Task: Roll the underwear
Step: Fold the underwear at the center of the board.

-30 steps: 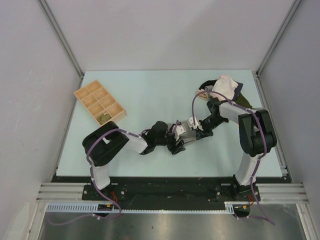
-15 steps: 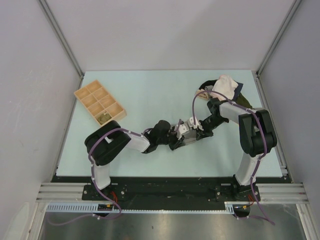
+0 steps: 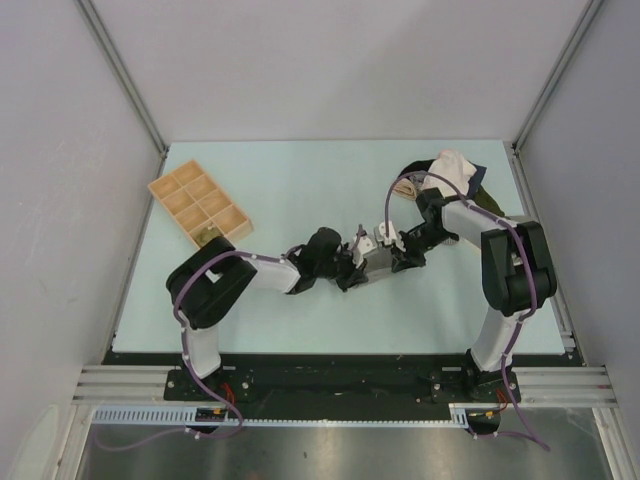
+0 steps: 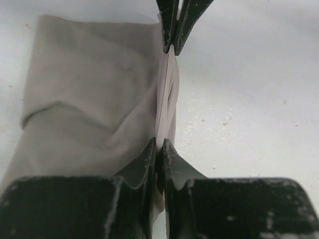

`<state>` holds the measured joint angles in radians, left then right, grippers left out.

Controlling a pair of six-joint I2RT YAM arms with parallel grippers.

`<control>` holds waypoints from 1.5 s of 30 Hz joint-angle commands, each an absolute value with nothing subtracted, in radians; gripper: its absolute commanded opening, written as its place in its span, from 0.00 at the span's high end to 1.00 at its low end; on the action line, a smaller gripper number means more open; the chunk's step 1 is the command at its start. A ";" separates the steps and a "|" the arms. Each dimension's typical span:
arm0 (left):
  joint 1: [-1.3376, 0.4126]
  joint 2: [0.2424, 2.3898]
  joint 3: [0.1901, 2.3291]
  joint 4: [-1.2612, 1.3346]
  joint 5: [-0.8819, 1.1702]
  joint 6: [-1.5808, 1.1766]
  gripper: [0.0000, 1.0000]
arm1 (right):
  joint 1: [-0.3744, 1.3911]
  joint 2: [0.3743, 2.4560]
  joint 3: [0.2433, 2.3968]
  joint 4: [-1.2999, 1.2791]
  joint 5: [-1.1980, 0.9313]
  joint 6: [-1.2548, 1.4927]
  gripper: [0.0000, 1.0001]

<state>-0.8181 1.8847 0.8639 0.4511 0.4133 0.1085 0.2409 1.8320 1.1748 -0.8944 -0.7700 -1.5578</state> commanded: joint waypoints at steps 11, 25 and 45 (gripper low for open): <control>-0.683 1.881 1.086 0.216 0.502 0.126 0.88 | 0.245 1.924 1.385 -0.807 -0.729 -1.290 0.96; -0.640 1.980 1.213 0.092 0.454 0.092 0.61 | 0.259 1.994 1.482 -0.663 -0.650 -1.017 0.73; -0.543 1.574 0.776 0.279 0.353 -0.426 0.33 | 0.276 2.223 1.798 -1.026 -0.767 -1.041 0.42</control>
<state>-0.5396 1.6371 0.8829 0.2085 0.3084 -0.2440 0.2592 2.1330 1.7134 -0.8188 -0.7162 -0.9493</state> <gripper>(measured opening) 0.660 0.575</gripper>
